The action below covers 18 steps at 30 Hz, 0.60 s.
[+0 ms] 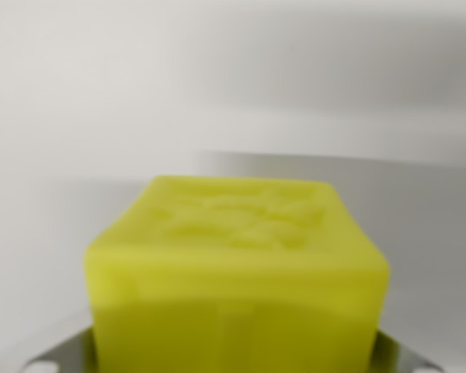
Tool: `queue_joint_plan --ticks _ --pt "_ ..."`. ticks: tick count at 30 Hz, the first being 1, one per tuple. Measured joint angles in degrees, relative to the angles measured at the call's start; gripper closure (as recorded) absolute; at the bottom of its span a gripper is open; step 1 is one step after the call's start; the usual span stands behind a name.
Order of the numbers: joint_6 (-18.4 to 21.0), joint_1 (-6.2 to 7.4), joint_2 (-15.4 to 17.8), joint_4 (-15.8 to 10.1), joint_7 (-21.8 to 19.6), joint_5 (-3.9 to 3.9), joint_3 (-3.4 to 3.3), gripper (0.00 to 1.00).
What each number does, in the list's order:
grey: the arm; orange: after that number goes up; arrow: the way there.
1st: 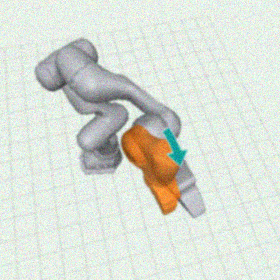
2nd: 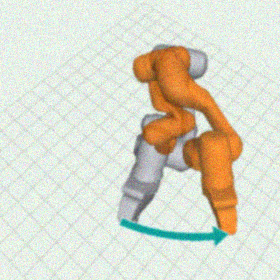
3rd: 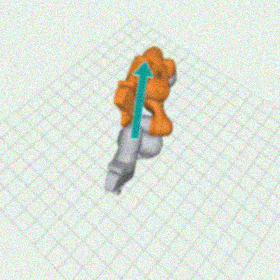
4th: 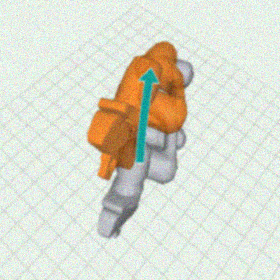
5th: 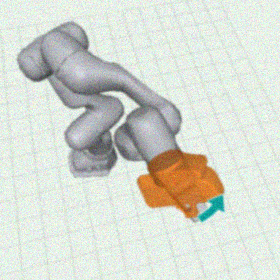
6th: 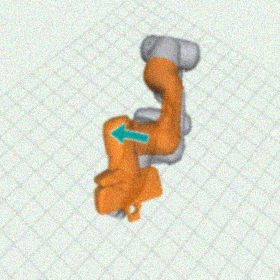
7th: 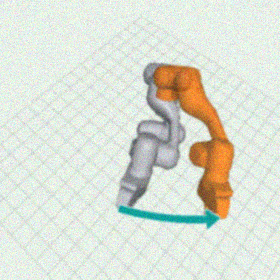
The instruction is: Pick yellow cube
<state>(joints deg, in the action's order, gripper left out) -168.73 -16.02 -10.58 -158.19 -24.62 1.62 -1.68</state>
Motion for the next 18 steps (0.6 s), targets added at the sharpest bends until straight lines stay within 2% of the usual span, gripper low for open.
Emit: queue_joint_plan --ticks 7,18 --pt "3.1 -0.26 3.7 -0.6 -0.6 -0.8 0.07 1.0" --pt "8.3 -0.45 9.5 -1.1 -1.1 -1.46 0.09 1.0"
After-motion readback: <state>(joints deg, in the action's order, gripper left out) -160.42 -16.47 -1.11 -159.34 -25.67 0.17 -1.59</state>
